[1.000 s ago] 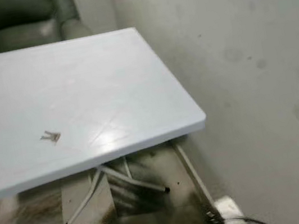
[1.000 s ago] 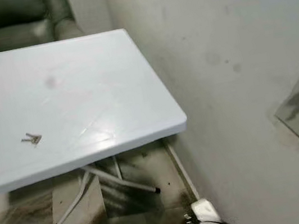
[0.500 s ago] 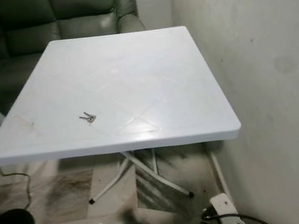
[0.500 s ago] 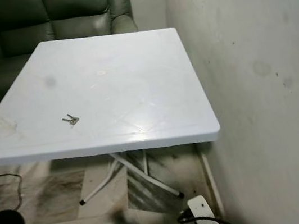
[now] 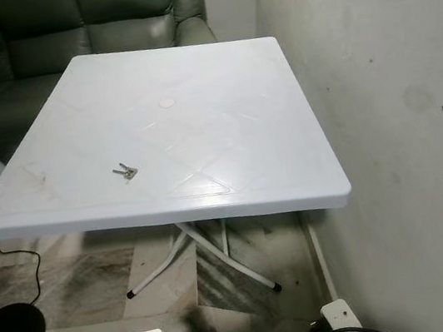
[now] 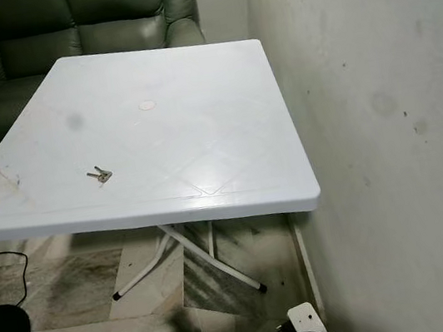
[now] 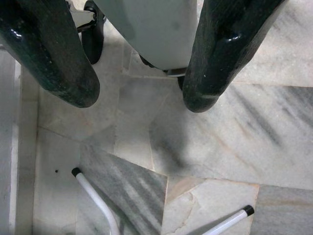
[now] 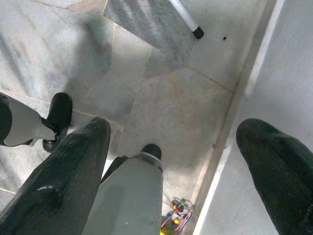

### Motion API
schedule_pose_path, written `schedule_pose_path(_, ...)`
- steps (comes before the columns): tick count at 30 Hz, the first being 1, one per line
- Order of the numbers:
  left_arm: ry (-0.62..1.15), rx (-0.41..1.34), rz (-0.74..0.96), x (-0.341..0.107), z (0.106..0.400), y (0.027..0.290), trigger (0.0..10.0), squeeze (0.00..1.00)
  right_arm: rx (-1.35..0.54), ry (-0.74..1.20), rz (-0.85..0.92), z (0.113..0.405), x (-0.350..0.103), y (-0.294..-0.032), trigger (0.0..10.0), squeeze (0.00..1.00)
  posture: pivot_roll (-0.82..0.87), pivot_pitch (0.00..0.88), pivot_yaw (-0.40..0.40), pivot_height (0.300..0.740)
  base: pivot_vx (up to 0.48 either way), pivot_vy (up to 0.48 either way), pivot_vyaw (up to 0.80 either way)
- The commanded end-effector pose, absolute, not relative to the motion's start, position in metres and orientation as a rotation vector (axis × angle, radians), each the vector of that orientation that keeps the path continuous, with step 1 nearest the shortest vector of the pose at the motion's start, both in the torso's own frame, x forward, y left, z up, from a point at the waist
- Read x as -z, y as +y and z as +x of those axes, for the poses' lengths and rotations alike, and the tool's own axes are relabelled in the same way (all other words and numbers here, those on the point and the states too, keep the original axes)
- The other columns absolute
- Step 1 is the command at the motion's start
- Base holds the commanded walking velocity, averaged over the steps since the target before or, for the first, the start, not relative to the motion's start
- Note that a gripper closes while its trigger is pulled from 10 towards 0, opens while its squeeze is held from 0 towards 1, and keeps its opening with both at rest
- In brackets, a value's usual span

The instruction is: Hang keys on a hook

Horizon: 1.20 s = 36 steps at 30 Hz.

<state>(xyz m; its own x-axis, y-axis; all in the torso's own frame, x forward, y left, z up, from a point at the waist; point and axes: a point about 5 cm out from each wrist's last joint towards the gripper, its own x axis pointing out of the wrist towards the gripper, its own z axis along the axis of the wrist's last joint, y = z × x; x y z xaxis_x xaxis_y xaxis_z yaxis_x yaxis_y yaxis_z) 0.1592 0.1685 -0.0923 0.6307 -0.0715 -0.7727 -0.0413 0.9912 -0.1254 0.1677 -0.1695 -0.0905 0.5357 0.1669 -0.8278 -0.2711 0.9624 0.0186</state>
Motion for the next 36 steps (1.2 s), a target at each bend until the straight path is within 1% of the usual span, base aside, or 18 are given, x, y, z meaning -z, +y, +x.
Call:
schedule_pose_path(1,0.899,0.011,-0.131,0.0931,0.1572,0.1716,10.0,0.0,-0.255,0.966,-0.114,0.1691,0.0899,-0.1697,10.0,1.0,-0.09,0.0,-0.027,0.724,0.0,0.0,0.0)
schedule_pose_path(6,0.904,0.009,-0.136,0.0937,0.156,0.1715,10.0,0.0,-0.265,0.968,-0.129,0.1685,0.0902,-0.1695,10.0,1.0,-0.08,0.0,-0.029,0.724,0.0,0.0,0.0)
schedule_pose_path(7,0.905,0.009,-0.137,0.0938,0.1557,0.1714,10.0,0.0,-0.265,0.969,-0.131,0.1683,0.0902,-0.1695,10.0,0.0,-0.08,0.0,-0.029,0.724,0.0,0.0,0.0)
schedule_pose_path(12,0.908,0.008,-0.141,0.0942,0.1546,0.1715,10.0,0.0,-0.261,0.973,-0.132,0.1671,0.0908,-0.1697,10.0,0.0,-0.08,0.0,-0.028,0.724,0.0,0.162,0.0)
schedule_pose_path(36,0.916,0.007,-0.148,0.0952,0.1522,0.1711,10.0,0.0,-0.257,0.976,-0.132,0.166,0.0913,-0.1703,10.0,0.0,-0.08,0.0,-0.031,0.724,0.0,0.418,0.0)
